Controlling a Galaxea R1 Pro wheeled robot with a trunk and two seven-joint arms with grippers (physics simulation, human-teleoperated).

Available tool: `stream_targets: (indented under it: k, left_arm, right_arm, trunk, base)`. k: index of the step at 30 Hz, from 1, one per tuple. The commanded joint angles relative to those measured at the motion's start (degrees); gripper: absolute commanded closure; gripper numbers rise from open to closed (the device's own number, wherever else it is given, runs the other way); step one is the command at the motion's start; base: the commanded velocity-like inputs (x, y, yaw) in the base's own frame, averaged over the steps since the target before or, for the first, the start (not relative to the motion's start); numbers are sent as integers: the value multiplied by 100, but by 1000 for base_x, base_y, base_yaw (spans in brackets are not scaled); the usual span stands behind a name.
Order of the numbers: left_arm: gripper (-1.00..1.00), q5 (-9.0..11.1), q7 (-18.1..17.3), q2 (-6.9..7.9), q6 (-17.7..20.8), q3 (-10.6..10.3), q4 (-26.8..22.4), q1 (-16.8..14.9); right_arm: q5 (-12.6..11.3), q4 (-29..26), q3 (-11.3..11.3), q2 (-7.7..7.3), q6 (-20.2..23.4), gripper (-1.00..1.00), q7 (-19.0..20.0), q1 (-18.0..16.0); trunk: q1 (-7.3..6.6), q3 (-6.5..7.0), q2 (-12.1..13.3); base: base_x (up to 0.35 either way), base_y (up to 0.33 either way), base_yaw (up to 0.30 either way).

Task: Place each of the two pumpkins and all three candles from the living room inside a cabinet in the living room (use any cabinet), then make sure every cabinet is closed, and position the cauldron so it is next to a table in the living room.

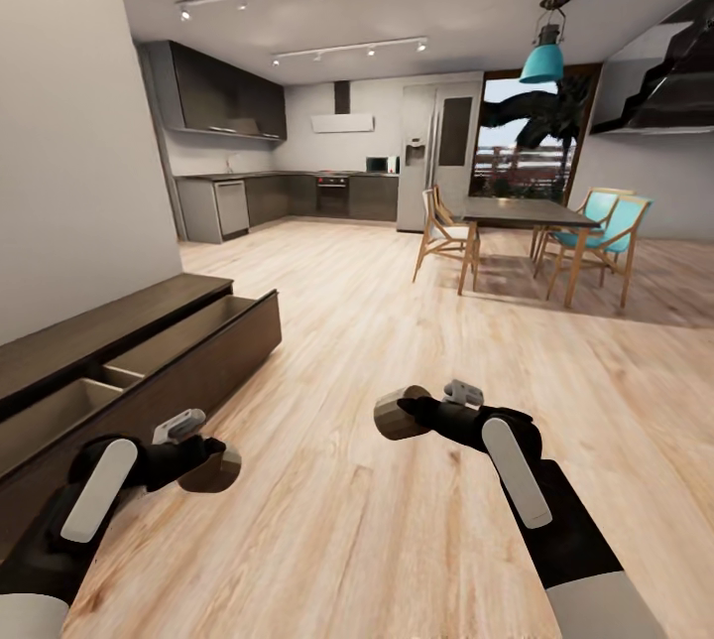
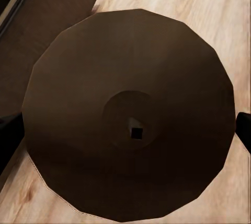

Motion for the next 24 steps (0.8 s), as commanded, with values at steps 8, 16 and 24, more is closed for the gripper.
stream_targets:
  k: [8,16,24]
  left_arm:
    - [100,61,50,-2,14,-11,-5,-2]
    - [100,61,50,-2,6,-118,-6,-2]
    - [100,54,52,5,5,-121,-6,-2]
  right_arm:
    - [-80,5,3,1,-6,100,-65,-6]
    - [-80,76,3,5,-7,100,-63,-6]
    - [-74,111,-212,2,-7,100,-65,-6]
  trunk:
    - [-2,-6,-3]
    - [-2,-6,-3]
    - [-2,-6,-3]
  base:
    - [0,0,-287]
    - [0,0,-289]
    - [85,-3,-249]
